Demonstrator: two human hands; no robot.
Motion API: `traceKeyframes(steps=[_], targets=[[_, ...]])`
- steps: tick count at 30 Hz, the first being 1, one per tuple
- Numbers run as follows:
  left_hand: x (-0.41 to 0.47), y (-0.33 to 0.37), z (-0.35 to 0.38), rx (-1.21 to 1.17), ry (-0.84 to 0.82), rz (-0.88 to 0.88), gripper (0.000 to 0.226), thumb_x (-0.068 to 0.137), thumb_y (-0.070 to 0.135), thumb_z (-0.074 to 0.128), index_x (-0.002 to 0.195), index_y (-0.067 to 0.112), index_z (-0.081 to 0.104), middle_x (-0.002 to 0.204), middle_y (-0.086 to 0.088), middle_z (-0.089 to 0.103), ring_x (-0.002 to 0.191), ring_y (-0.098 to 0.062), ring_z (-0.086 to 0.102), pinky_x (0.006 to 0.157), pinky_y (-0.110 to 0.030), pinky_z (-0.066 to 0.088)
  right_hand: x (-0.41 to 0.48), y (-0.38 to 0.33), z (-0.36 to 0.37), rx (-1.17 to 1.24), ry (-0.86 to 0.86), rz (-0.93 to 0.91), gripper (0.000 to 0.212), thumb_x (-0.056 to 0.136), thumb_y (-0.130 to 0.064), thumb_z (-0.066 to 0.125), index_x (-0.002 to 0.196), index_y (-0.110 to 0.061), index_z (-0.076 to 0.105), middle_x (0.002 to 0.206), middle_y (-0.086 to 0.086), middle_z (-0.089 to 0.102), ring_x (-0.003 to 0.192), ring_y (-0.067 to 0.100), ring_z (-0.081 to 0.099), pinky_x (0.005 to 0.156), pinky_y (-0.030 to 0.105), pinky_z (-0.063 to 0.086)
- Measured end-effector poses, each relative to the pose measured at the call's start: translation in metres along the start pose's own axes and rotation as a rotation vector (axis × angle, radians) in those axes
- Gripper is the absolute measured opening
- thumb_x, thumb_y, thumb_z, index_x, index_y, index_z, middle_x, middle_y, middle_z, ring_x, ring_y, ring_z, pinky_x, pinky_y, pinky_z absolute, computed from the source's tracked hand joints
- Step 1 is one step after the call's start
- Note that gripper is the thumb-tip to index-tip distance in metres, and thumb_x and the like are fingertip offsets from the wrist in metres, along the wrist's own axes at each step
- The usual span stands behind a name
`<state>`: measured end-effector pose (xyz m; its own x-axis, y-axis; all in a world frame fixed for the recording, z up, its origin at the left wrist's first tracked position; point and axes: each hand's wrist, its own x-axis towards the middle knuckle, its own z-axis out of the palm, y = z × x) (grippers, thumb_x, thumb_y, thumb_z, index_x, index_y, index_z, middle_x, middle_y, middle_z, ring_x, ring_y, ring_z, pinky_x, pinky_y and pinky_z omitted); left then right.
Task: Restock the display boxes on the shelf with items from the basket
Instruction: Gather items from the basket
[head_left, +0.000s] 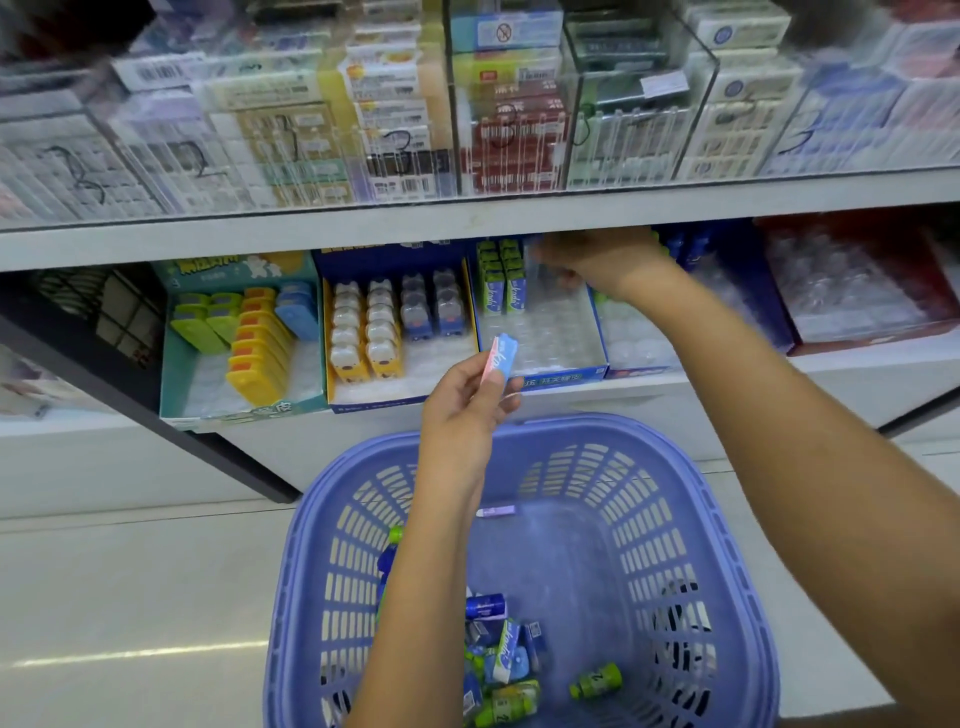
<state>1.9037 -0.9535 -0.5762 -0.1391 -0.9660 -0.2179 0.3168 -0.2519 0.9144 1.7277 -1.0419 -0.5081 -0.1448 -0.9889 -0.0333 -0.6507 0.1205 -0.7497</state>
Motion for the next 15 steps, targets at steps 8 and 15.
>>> traceKeyframes(steps=[8,15], targets=[[0.010,-0.002,0.020,0.312,0.048,0.226,0.032,0.095,0.014,0.054,0.127,0.013,0.051,0.109,0.004,0.064,0.094,-0.002,0.063,0.078,-0.008,0.048,-0.047,0.002,0.004,0.355,-0.207,-0.057,0.015,0.081,0.000,0.068,0.095,-0.001,0.065,0.076,0.008,0.065,0.062,0.009,0.064,0.065,0.017,0.056],[0.002,-0.026,0.017,1.307,-0.216,0.382,0.064,0.096,0.020,0.050,0.150,0.009,0.018,0.159,-0.004,0.014,0.147,-0.018,0.007,0.119,-0.025,0.004,0.006,0.024,-0.004,-0.012,0.348,0.000,0.005,0.083,-0.014,0.063,0.084,-0.012,0.059,0.108,0.017,0.065,0.106,0.026,0.058,0.087,0.027,0.043]])
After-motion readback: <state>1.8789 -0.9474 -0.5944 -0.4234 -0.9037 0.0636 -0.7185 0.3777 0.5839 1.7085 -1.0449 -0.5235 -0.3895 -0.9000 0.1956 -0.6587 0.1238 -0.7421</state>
